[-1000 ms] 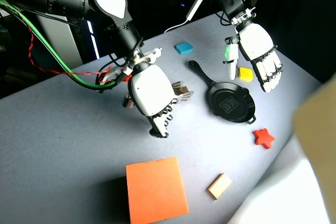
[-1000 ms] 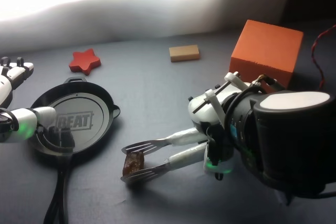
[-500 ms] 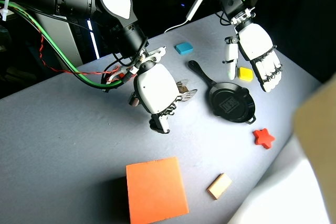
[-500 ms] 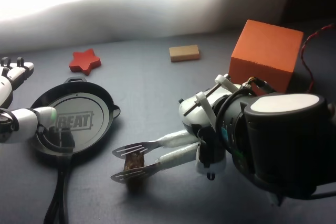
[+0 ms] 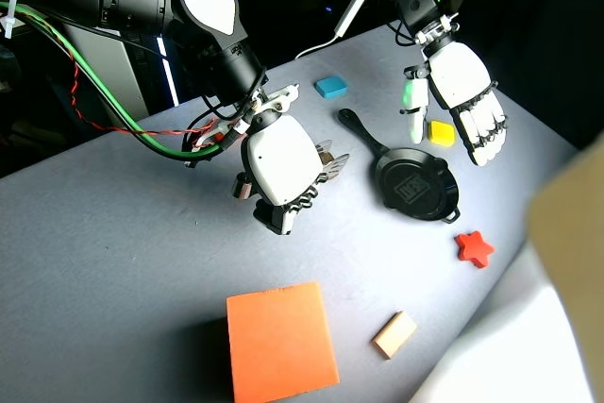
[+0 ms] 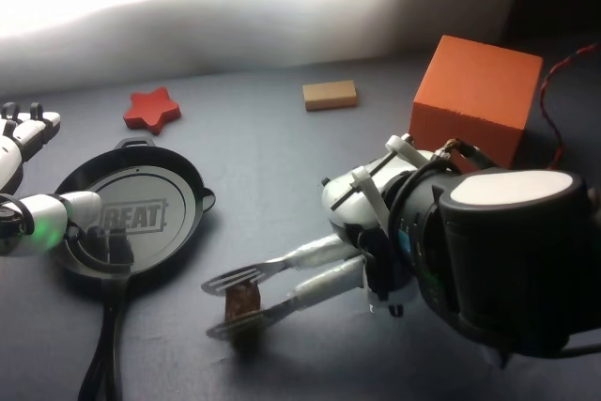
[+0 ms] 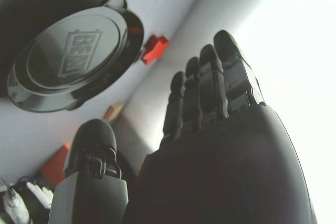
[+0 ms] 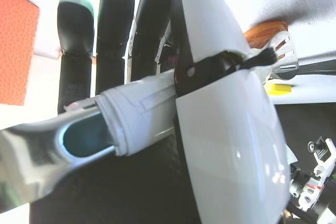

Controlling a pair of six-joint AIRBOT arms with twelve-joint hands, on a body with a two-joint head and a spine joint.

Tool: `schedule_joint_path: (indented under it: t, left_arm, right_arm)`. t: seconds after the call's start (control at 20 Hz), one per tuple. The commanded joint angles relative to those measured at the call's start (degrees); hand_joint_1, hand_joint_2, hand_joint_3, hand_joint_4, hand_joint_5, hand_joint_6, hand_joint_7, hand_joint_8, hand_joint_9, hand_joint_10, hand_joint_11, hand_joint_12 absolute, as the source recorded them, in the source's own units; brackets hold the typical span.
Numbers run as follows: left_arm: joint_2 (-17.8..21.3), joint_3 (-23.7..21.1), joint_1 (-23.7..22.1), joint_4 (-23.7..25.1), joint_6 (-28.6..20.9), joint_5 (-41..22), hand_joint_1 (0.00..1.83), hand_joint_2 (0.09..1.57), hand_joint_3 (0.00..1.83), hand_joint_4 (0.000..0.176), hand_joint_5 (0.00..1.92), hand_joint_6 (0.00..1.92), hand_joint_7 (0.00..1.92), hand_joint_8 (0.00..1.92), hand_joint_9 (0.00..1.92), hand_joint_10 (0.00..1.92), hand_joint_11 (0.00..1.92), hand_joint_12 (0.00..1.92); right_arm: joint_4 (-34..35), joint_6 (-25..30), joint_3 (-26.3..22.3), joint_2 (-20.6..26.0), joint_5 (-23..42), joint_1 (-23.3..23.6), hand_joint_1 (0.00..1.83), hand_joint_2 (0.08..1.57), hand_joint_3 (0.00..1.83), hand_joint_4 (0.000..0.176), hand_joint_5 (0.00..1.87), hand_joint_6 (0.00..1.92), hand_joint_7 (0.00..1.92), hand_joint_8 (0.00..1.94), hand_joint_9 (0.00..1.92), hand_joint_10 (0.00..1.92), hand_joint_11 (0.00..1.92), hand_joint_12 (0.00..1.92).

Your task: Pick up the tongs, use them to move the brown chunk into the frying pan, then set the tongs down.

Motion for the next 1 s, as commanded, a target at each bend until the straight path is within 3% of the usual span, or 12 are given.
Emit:
schedule_joint_path:
  t: [0.0,0.25,0.55,0.65,0.8,0.85,0.95]
  left_arm:
    - [0.3,0.2,-0.2,2.3,-0.1,-5.6,0.11,1.31,0.00,0.021,0.06,0.00,0.11,0.00,0.13,0.01,0.00,0.51]
    - [0.3,0.2,-0.2,2.3,-0.1,-5.6,0.11,1.31,0.00,0.015,0.08,0.00,0.10,0.00,0.11,0.01,0.00,0.45]
    - [0.3,0.2,-0.2,2.3,-0.1,-5.6,0.07,1.30,0.00,0.023,0.07,0.00,0.11,0.00,0.13,0.01,0.00,0.50]
    - [0.3,0.2,-0.1,2.3,-0.1,-5.6,0.09,1.31,0.00,0.015,0.06,0.00,0.09,0.00,0.11,0.00,0.00,0.41]
    - [0.3,0.2,-0.1,2.3,-0.1,-5.6,0.08,1.31,0.00,0.018,0.06,0.00,0.10,0.00,0.12,0.00,0.00,0.48]
    - [0.3,0.1,-0.2,2.3,-0.1,-5.6,0.08,1.31,0.00,0.020,0.05,0.00,0.09,0.00,0.11,0.00,0.00,0.43]
    - [0.3,0.1,-0.2,2.3,-0.1,-5.6,0.10,1.31,0.00,0.014,0.06,0.01,0.09,0.00,0.11,0.01,0.00,0.44]
  right_arm:
    - [-3.8,-0.2,0.0,0.3,0.1,0.1,1.38,1.11,0.00,0.000,0.85,1.09,1.05,0.81,0.95,1.29,0.72,1.71]
    - [-3.8,-0.5,0.0,0.4,0.1,0.1,1.37,1.12,0.00,0.000,0.83,1.12,1.04,0.82,0.94,1.31,0.71,1.70]
    - [-3.8,-0.9,0.0,0.8,-0.2,0.9,1.38,1.12,0.00,0.000,0.84,1.11,1.03,0.81,0.94,1.31,0.73,1.70]
    - [-3.8,-1.0,0.0,1.0,-0.3,1.5,1.38,1.11,0.00,0.000,0.85,1.07,1.05,0.78,0.96,1.29,0.76,1.70]
    - [-3.8,-1.1,0.0,1.0,-0.3,2.1,1.37,1.12,0.00,0.000,0.84,1.11,1.04,0.80,0.94,1.31,0.72,1.69]
    - [-3.8,-1.2,0.0,1.0,-0.3,2.1,1.38,1.12,0.00,0.000,0.83,1.12,1.04,0.80,0.94,1.30,0.72,1.68]
    - [-3.8,-1.4,0.0,1.0,-0.3,1.9,1.38,1.12,0.00,0.000,0.84,1.11,1.04,0.80,0.94,1.31,0.71,1.70]
